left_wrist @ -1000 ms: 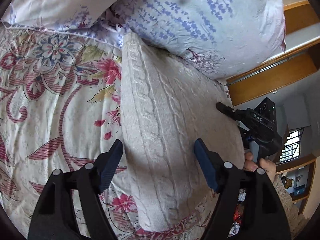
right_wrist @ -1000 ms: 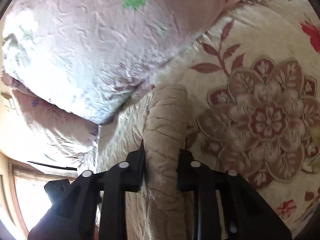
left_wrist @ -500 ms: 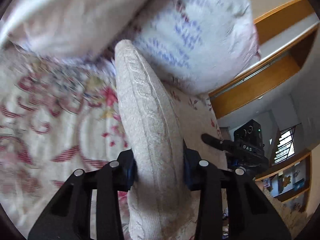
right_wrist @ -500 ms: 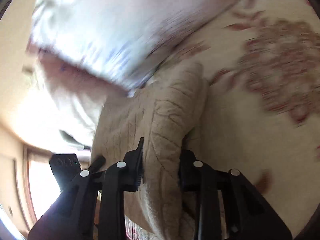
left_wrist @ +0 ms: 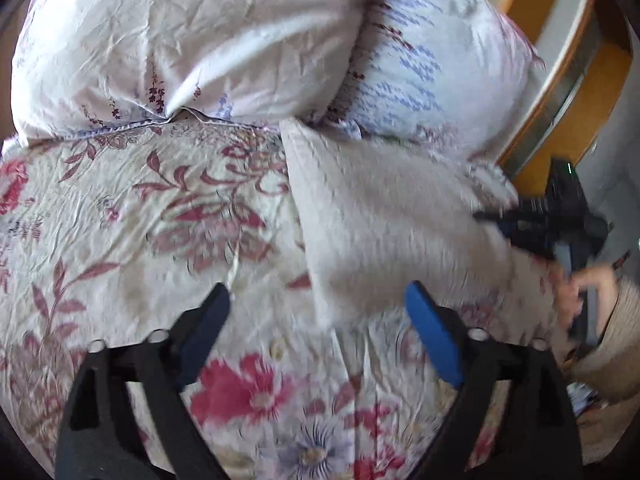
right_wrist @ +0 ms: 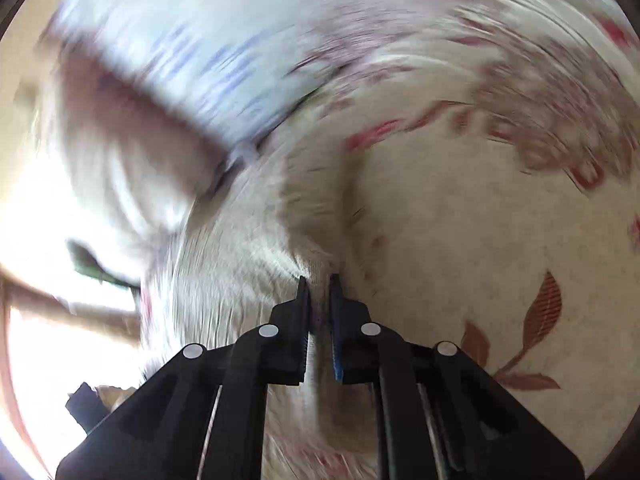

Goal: Fold small clothes

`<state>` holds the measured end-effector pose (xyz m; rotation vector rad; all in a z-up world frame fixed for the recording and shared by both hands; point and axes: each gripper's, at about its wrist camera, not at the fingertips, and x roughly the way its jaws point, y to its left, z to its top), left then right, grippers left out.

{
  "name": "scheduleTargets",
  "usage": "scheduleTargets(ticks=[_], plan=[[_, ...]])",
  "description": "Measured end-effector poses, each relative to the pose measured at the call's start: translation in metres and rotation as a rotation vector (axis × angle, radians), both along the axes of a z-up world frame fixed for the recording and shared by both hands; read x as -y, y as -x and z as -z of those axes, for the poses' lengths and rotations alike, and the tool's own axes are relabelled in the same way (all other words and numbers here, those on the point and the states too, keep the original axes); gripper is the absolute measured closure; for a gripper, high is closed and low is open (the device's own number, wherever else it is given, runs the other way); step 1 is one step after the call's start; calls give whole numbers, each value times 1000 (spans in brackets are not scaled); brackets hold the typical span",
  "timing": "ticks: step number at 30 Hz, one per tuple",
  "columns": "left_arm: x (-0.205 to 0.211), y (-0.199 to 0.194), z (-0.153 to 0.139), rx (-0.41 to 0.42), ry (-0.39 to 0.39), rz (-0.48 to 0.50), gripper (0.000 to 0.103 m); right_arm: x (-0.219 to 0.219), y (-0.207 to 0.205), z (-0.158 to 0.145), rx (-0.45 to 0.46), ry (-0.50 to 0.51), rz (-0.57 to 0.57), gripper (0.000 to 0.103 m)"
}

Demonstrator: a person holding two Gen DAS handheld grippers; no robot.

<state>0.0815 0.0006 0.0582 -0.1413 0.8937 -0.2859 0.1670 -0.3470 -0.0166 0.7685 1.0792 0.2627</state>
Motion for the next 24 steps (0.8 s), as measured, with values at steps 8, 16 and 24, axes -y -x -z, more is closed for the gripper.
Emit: scheduleTargets(ticks=[8,16,24], plan=[[35,27,38,-51,-139,-36,3,-1,64,-27,77,333,81,15],[51,19,57,-103,-256,-101,2,-41,139,-16,174,701,-62,2],[51,26,60,-51,-267,-118,2,-83,134,14,128,752,-178,2]])
